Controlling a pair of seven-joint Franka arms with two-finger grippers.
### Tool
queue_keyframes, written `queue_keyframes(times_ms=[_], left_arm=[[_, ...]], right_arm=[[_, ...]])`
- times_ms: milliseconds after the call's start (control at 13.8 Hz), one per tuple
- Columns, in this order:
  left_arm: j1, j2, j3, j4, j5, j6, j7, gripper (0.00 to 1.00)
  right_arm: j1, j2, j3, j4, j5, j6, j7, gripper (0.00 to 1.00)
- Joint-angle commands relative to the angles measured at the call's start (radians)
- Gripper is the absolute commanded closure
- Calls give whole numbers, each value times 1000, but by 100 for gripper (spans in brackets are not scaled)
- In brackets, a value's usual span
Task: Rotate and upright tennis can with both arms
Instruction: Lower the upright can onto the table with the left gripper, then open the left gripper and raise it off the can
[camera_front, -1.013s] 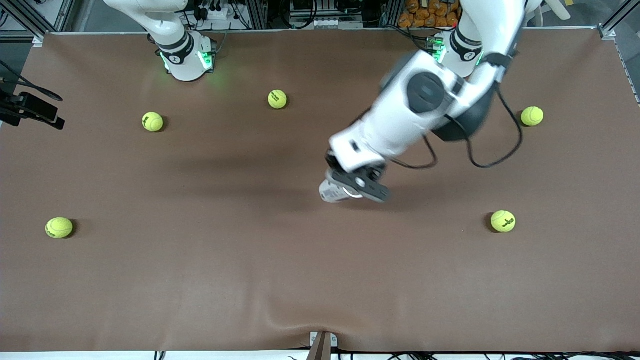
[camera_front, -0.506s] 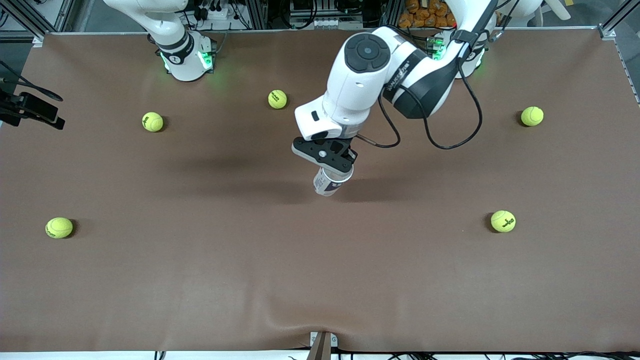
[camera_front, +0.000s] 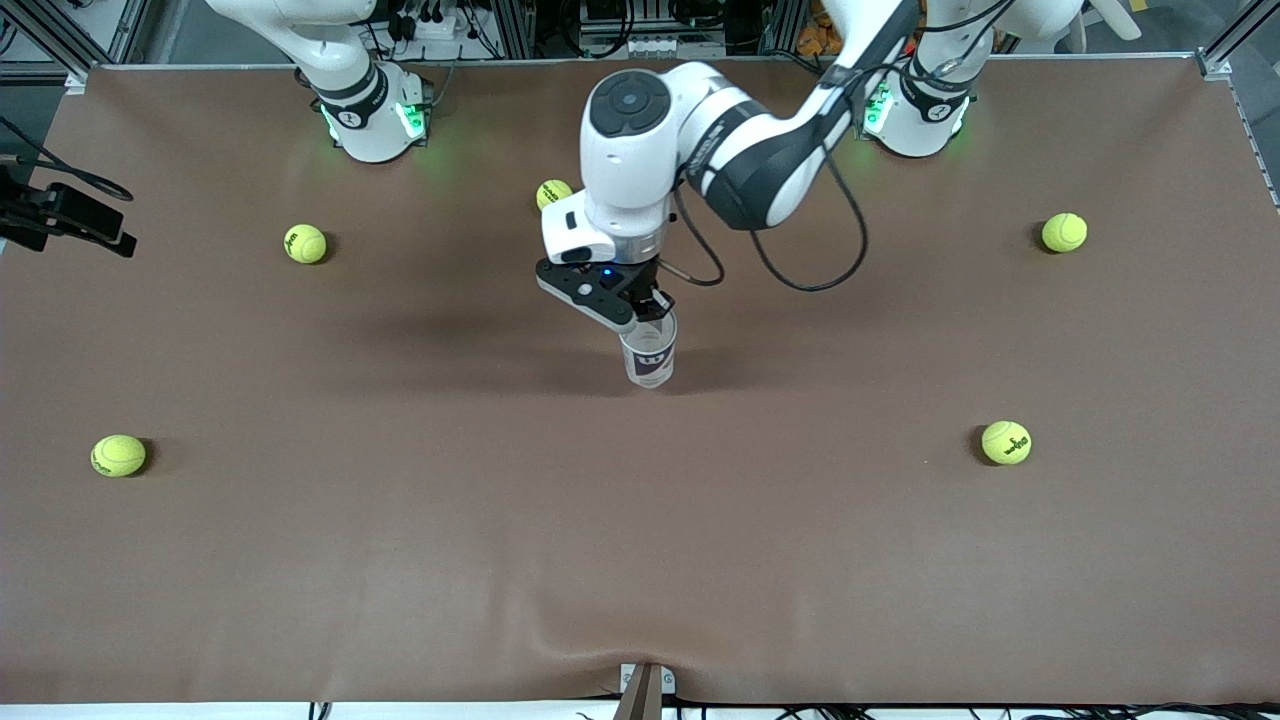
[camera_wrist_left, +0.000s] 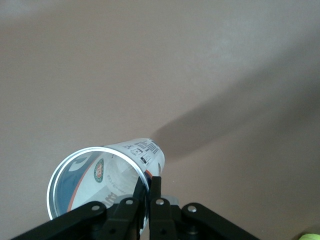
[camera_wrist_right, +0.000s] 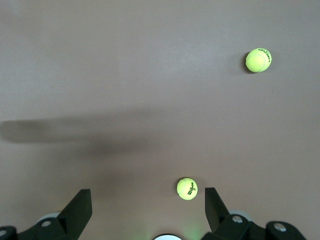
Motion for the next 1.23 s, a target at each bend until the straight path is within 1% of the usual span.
queue_keyframes(times_ms=[0, 289, 362, 434, 579, 651, 723, 868, 1013, 1085, 1157], left_arm=[[-25, 41, 16, 27, 26, 7, -17, 100], [-28, 71, 15, 25, 24, 20, -20, 100], [-28, 74, 15, 25, 24, 30, -20, 97], [-26, 78, 15, 25, 24, 39, -20, 91], [-26, 84, 15, 25, 24, 57, -21, 66], [-23, 83, 15, 25, 23, 59, -14, 11], [-25, 80, 15, 27, 18, 59, -27, 0], [-22, 46, 12, 27, 17, 57, -46, 0], [-5, -19, 11, 25, 7, 37, -46, 0], [17, -65, 10, 25, -5, 4, -46, 0], [44, -114, 10, 25, -9, -63, -40, 0]], right_arm=[[21, 8, -16, 19, -14, -15, 12, 0], [16, 8, -16, 20, -14, -15, 11, 0], [15, 8, -16, 21, -16, -15, 3, 0], [13, 8, -19, 22, -16, -13, 2, 0], [10, 8, -19, 22, -14, -13, -2, 0], [1, 8, -17, 22, -11, -13, -2, 0], [-4, 7, -17, 22, -11, -13, -2, 0], [-4, 7, -17, 22, -11, -13, -2, 0], [-4, 7, -17, 22, -11, -13, -2, 0], [-4, 7, -17, 22, -11, -13, -2, 0], [-4, 7, -17, 22, -11, -13, -2, 0]])
